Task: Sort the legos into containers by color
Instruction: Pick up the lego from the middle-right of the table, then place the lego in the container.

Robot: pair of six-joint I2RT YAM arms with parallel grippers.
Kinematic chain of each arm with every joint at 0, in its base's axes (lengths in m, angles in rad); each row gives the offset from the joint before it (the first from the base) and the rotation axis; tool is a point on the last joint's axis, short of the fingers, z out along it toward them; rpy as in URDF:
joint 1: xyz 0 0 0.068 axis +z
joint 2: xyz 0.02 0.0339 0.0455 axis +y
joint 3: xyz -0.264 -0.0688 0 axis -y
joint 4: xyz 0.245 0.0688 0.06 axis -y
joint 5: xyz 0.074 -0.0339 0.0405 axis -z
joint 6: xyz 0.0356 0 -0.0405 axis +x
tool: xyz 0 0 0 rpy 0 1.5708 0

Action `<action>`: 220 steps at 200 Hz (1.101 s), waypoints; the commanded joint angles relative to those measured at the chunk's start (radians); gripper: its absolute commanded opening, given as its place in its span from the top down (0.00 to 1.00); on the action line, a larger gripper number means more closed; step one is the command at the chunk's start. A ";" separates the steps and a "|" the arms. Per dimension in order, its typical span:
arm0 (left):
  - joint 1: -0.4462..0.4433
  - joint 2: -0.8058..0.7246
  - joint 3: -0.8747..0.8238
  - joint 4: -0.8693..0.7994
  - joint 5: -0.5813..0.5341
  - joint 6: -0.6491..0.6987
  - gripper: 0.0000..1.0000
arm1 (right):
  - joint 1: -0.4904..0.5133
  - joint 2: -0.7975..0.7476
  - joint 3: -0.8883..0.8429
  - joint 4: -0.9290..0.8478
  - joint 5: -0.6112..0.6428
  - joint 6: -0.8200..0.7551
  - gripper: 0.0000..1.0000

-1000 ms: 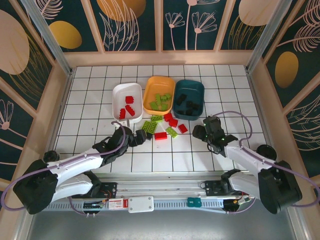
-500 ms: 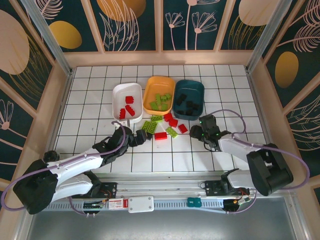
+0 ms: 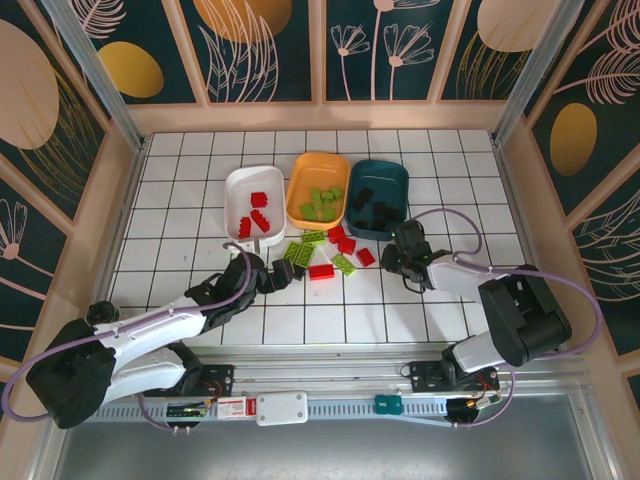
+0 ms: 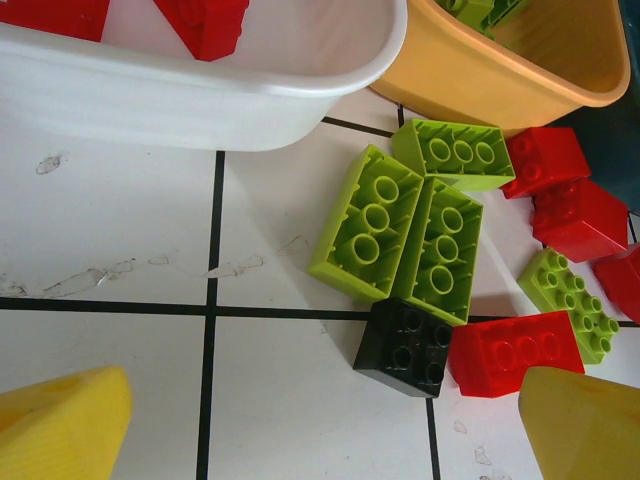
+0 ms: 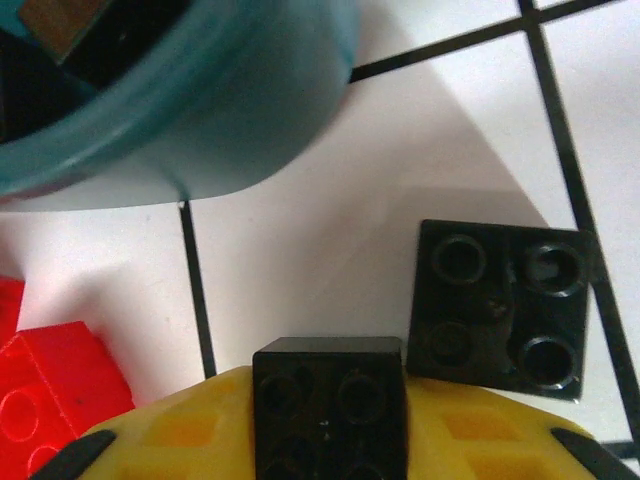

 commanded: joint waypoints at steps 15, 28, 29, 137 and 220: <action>0.002 -0.005 0.007 0.013 0.002 0.010 0.01 | 0.049 -0.083 -0.005 -0.054 0.002 -0.009 0.78; 0.003 -0.003 0.008 0.014 0.003 0.010 0.01 | 0.075 -0.142 0.002 -0.088 -0.012 -0.009 0.80; 0.002 -0.003 0.008 0.014 0.002 0.010 0.01 | 0.078 -0.148 0.002 -0.090 -0.014 -0.010 0.81; 0.003 0.001 -0.014 0.031 0.013 -0.018 0.01 | 0.001 0.182 0.482 -0.065 0.012 -0.132 0.80; 0.002 -0.071 -0.031 0.009 0.009 -0.018 0.01 | -0.007 0.151 0.520 -0.109 0.063 -0.099 0.35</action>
